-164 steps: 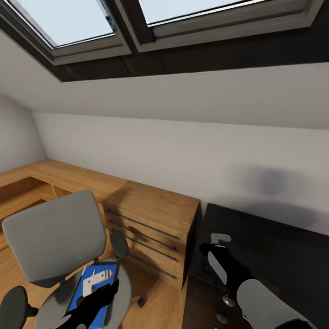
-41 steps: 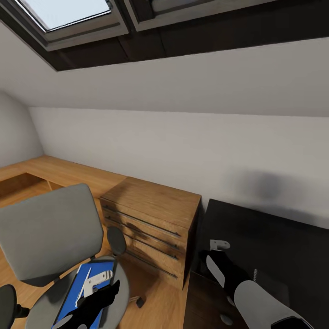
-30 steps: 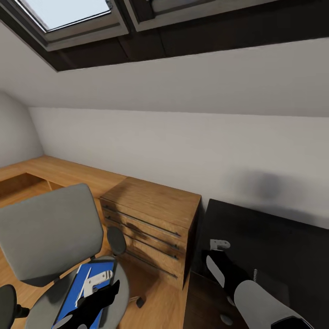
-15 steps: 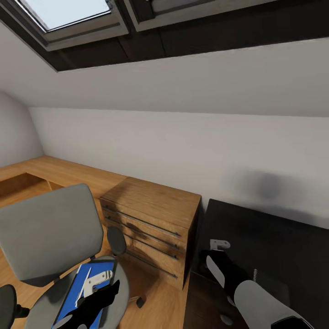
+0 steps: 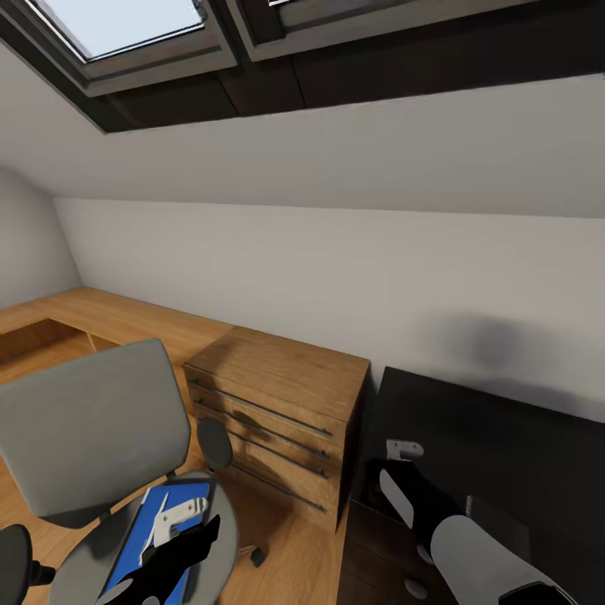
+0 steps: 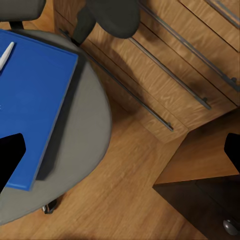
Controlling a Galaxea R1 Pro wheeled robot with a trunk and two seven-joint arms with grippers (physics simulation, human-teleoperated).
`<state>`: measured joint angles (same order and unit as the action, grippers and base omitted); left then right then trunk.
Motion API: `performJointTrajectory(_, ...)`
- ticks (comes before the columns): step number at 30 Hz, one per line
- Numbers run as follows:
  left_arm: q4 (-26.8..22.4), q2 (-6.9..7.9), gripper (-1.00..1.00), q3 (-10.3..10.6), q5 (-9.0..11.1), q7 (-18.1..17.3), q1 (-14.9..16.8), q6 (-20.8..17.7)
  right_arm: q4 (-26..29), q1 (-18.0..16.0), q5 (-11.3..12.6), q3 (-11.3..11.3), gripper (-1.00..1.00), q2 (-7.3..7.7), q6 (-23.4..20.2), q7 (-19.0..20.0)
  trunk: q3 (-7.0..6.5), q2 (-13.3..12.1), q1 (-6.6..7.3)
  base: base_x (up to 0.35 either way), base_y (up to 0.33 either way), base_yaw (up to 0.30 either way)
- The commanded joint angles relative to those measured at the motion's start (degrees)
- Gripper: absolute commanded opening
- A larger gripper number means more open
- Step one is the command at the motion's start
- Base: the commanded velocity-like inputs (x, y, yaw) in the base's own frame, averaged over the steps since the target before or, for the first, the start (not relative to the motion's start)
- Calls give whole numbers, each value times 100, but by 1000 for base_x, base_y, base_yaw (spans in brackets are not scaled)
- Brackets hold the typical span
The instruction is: In the bedroom, organize the workspace by keeping the computer under the desk, ensuring the monitor is on the desk, placing the keyboard on the desk next to the monitor, placing the mouse on the desk next to the keyboard, moving the folder from the swivel chair onto the desk next to the mouse, stacking the notebook on top of the folder with the pen on top of the notebook, and positioning the swivel chair next to the desk.
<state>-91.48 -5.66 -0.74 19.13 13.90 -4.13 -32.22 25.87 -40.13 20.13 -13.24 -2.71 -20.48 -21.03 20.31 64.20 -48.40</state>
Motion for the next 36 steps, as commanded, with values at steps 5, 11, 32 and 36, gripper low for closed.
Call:
performJointTrajectory(5, -4, -1, 100, -11, 70, 41, 0, -21, 356, -2, 71, -38, -100, 16, 10, -74, -85, -198, 110, 0, 0, 0)
performJointTrajectory(11, 45, -5, 100, -9, 73, 50, 0, -21, 1992, 317, 68, -31, -100, 40, -446, -388, -192, -438, 241, -38, 0, 0)
performJointTrajectory(32, 81, -5, 100, -6, 74, 43, 0, -21, 4508, 1537, 70, -22, -100, 54, -941, -780, -551, -1160, 637, -295, 0, -106)
performJointTrajectory(36, 85, -5, 100, -6, 74, 42, 0, -21, 4528, 1551, 70, -22, -100, 53, -941, -780, -570, -1160, 637, -44, 0, -267)
